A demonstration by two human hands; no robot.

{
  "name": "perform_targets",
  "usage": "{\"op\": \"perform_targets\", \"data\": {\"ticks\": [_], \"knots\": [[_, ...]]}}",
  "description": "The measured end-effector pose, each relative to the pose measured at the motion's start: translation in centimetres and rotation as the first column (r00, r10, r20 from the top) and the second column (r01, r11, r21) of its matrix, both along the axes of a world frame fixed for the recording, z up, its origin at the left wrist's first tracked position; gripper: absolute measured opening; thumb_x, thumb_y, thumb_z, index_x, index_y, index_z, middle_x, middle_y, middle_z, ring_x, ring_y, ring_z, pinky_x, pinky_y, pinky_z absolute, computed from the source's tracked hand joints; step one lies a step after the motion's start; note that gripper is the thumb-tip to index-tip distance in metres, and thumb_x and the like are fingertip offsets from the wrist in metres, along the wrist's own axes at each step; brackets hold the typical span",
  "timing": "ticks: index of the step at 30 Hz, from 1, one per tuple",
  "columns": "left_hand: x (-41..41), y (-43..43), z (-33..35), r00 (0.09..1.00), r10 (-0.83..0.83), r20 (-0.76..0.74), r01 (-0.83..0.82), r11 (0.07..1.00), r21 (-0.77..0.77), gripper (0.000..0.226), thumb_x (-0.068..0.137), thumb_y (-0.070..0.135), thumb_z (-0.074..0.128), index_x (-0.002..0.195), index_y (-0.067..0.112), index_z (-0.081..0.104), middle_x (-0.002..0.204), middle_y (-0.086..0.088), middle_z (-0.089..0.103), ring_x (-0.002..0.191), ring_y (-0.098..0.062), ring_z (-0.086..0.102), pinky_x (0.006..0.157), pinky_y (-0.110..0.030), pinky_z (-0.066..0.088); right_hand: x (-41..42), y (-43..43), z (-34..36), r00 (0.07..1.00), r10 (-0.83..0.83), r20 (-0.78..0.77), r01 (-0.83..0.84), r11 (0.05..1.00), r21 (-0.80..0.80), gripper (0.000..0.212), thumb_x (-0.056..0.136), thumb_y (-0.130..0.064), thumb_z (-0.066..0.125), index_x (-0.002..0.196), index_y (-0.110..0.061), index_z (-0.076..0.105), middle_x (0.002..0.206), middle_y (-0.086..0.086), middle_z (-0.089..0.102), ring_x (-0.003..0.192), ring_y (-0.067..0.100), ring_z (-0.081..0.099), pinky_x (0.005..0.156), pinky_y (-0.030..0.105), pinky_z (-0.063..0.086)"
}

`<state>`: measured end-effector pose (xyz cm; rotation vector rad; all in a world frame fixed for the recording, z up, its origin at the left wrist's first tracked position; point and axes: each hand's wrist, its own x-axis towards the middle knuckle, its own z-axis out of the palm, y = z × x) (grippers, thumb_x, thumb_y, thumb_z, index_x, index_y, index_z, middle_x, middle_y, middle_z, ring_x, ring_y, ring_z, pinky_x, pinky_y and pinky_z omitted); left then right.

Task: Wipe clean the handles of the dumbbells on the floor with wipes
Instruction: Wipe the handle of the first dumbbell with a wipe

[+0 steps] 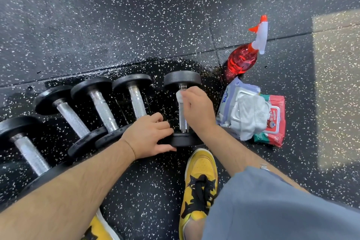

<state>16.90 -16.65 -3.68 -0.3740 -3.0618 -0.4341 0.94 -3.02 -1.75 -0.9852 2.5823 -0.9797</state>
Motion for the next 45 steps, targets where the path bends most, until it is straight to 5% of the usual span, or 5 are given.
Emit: {"op": "perform_targets", "data": {"ticks": [4,8,17,37,45], "knots": [[-0.1,0.1,0.1,1.000,-0.005,0.003,0.005,1.000,0.007,0.056,0.092,0.072,0.055,0.098,0.020,0.074,0.085,0.012,0.062,0.088,-0.020,0.051,0.062,-0.037,0.051,-0.8,-1.1,-0.3,0.880,-0.358,0.312,0.370,0.929,0.023,0.027,0.094,-0.024,0.061,0.072,-0.010,0.068,0.073,0.003,0.063,0.069,0.015,0.054,0.067,0.037,0.044],[-0.1,0.1,0.0,1.000,-0.008,-0.002,0.008,1.000,-0.008,0.057,0.092,0.073,0.053,0.097,0.020,0.074,0.084,0.012,0.062,0.087,-0.020,0.051,0.061,-0.037,0.051,0.7,0.1,0.1,0.969,-0.169,0.177,0.183,0.981,-0.067,0.019,0.092,-0.006,0.057,0.086,-0.011,0.074,0.086,-0.002,0.064,0.082,0.010,0.057,0.076,0.017,0.044],[-0.1,0.2,0.0,1.000,-0.010,-0.015,0.010,1.000,0.007,0.060,0.092,0.073,0.051,0.097,0.019,0.075,0.083,0.011,0.062,0.085,-0.021,0.053,0.059,-0.038,0.051,0.4,-0.4,-1.7,0.947,0.267,-0.180,-0.260,0.964,0.062,0.028,0.075,0.012,0.050,0.082,-0.007,0.069,0.085,0.000,0.065,0.088,0.024,0.054,0.070,0.034,0.048],[-0.5,0.2,0.3,1.000,-0.001,-0.012,0.001,1.000,0.020,0.058,0.092,0.073,0.052,0.098,0.019,0.075,0.083,0.011,0.062,0.087,-0.020,0.053,0.060,-0.038,0.051,-0.5,-0.1,-0.4,0.950,0.228,-0.212,-0.173,0.953,0.249,0.023,0.071,0.007,0.068,0.090,-0.006,0.068,0.094,0.006,0.059,0.079,0.027,0.051,0.048,0.027,0.030],[-0.2,0.1,0.1,1.000,-0.013,-0.005,0.013,1.000,0.025,0.057,0.093,0.072,0.052,0.098,0.019,0.074,0.083,0.010,0.061,0.087,-0.021,0.051,0.061,-0.039,0.052,0.3,0.9,-0.2,0.979,0.177,-0.104,-0.158,0.972,0.173,0.011,0.080,0.007,0.060,0.084,-0.003,0.064,0.086,0.010,0.057,0.073,0.030,0.053,0.052,0.035,0.046]]}}
